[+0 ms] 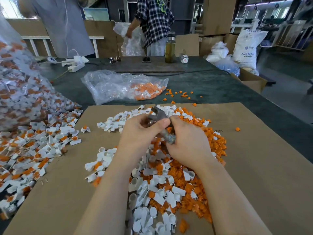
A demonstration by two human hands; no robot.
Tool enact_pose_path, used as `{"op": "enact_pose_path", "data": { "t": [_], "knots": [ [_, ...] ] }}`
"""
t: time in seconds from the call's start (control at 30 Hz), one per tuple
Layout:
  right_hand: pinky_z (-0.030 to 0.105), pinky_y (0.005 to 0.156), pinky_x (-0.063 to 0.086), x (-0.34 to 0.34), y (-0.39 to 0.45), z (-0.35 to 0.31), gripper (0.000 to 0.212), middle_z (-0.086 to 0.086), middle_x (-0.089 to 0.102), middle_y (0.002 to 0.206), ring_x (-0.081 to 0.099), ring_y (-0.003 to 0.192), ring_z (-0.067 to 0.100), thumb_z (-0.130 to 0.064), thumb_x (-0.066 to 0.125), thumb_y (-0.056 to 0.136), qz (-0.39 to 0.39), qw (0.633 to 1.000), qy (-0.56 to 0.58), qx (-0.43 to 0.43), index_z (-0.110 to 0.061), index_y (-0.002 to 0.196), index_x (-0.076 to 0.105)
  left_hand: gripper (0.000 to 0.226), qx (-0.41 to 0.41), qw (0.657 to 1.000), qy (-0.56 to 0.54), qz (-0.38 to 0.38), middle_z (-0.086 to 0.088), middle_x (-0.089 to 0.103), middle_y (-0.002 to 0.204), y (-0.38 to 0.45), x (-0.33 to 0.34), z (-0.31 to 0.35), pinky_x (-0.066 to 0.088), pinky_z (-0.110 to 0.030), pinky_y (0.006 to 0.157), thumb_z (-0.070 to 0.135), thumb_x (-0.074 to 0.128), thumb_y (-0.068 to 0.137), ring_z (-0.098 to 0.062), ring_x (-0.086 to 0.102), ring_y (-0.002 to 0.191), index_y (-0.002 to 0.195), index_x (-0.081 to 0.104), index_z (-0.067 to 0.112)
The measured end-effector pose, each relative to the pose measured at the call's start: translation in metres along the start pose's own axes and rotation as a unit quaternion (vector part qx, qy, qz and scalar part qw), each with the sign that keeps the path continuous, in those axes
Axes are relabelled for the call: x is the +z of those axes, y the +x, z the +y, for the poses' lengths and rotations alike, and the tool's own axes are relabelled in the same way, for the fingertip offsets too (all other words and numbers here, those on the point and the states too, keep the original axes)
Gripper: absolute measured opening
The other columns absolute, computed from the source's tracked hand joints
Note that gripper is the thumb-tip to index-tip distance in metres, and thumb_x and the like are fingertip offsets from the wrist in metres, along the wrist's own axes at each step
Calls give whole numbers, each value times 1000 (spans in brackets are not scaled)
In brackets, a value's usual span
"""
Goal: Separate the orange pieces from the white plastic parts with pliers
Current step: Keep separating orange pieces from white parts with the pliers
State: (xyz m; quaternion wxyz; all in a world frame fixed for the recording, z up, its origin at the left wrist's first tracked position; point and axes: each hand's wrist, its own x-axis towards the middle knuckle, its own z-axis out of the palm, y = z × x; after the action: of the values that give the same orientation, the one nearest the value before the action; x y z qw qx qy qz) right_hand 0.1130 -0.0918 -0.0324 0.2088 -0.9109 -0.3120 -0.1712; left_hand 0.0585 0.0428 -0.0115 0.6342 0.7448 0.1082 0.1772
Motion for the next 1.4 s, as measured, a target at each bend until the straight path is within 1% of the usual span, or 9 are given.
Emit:
{"op": "enact_pose_path", "data": {
  "t": [0.2,0.37,0.43,0.5,0.57,0.7,0.83,1.03,1.4],
  "knots": [
    [34,94,37,1,2,0,54,-5,56,110,49,103,16,-37,65,71,0,1000,-28,-12,-22,121,49,16,8,994,-58,90,-1,74,66,3,0,-4,56,-22,52,19,86,73,-13,69,56,65,74,26],
    [38,111,27,5,0,1,64,0,51,132,41,122,22,-36,61,80,-9,999,-36,-2,-23,139,39,18,-10,983,-105,150,1,74,66,6,-6,-6,52,-17,51,25,85,74,-9,68,54,82,72,16],
    [37,101,40,6,0,1,56,0,55,127,48,117,21,-33,60,85,3,999,-40,12,-24,137,41,26,-4,990,-81,119,5,75,70,5,-8,-5,51,-14,54,37,84,73,-6,70,59,85,73,18],
    [29,72,50,5,0,4,43,-6,62,109,58,96,15,-31,58,88,15,999,-21,42,-26,130,47,40,5,996,-42,79,10,76,78,3,-12,-4,52,-15,60,57,74,70,-3,71,69,90,72,23],
    [22,47,37,3,0,10,27,-15,55,81,52,67,6,-32,55,90,24,996,-19,86,-27,116,53,45,-11,995,47,93,11,74,82,7,-18,-10,48,-20,66,65,65,77,-3,69,76,97,68,25],
    [22,40,26,4,0,21,14,-11,43,62,39,51,5,-28,58,87,1,975,-75,210,-25,90,44,43,-76,917,369,134,5,65,98,16,-33,-27,52,-36,80,49,63,91,-18,64,91,119,61,17],
    [21,41,24,8,-1,29,18,-5,42,61,38,50,10,-20,61,86,8,951,-71,301,-22,81,44,62,-139,844,505,111,-18,58,127,17,-35,-34,49,-47,97,58,56,91,-37,54,118,127,55,7],
    [21,41,22,10,0,32,20,-6,41,62,35,50,10,-29,59,90,5,945,-100,313,-24,77,45,48,-130,881,450,62,-9,66,108,15,-27,-31,50,-36,78,53,54,95,-28,62,99,119,59,13],
    [22,44,36,13,5,28,14,-10,56,72,54,61,10,-42,56,91,-29,970,-5,243,-29,92,62,20,-51,939,338,38,12,64,105,15,-22,-28,40,-20,71,26,65,95,-6,55,87,114,69,28]
  ]
}}
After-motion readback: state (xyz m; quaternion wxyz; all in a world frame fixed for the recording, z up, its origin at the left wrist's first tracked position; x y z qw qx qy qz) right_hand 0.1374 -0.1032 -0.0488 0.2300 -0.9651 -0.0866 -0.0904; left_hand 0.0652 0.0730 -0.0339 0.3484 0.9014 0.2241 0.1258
